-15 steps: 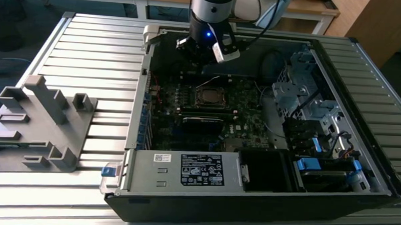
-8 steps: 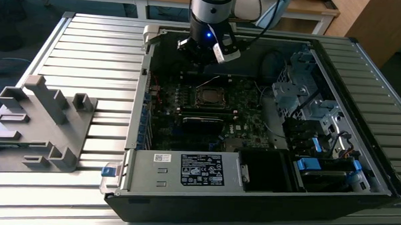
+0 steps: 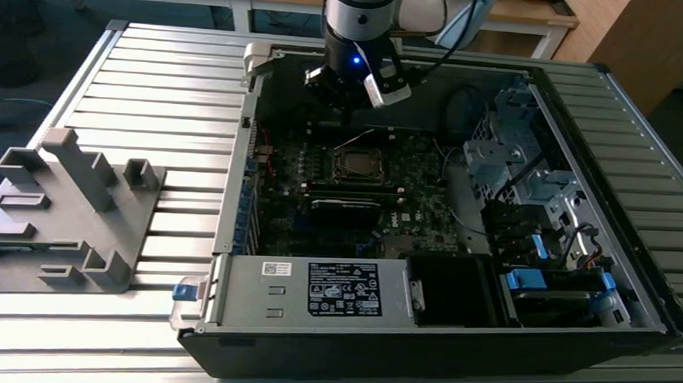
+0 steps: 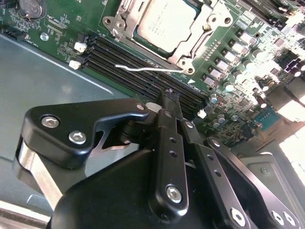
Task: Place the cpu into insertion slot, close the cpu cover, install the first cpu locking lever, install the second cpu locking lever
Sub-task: 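Install the first cpu locking lever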
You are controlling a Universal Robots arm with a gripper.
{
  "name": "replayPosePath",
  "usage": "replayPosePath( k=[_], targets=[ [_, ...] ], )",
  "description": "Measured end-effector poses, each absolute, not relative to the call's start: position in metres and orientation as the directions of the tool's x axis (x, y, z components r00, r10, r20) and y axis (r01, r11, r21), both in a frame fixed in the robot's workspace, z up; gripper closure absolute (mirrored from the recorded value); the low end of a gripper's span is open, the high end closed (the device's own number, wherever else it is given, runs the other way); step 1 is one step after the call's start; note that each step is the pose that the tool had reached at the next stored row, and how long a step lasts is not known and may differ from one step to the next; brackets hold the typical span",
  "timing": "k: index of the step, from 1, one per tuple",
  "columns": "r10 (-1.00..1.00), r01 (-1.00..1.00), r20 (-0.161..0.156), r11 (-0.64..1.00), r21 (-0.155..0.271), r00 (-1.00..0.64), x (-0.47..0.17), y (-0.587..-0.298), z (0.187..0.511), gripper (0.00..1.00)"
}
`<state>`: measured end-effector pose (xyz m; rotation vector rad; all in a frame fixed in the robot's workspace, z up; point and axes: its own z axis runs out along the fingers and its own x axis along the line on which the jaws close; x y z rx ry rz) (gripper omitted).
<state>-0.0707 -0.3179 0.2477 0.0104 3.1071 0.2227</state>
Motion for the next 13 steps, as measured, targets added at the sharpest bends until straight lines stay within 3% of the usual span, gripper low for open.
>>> replayPosePath(
  k=[13],
  targets=[
    [0.009,0.004,-0.030,0.989,0.145,-1.000,-0.0707,-0.3179,0.2428,0.89]
  ],
)
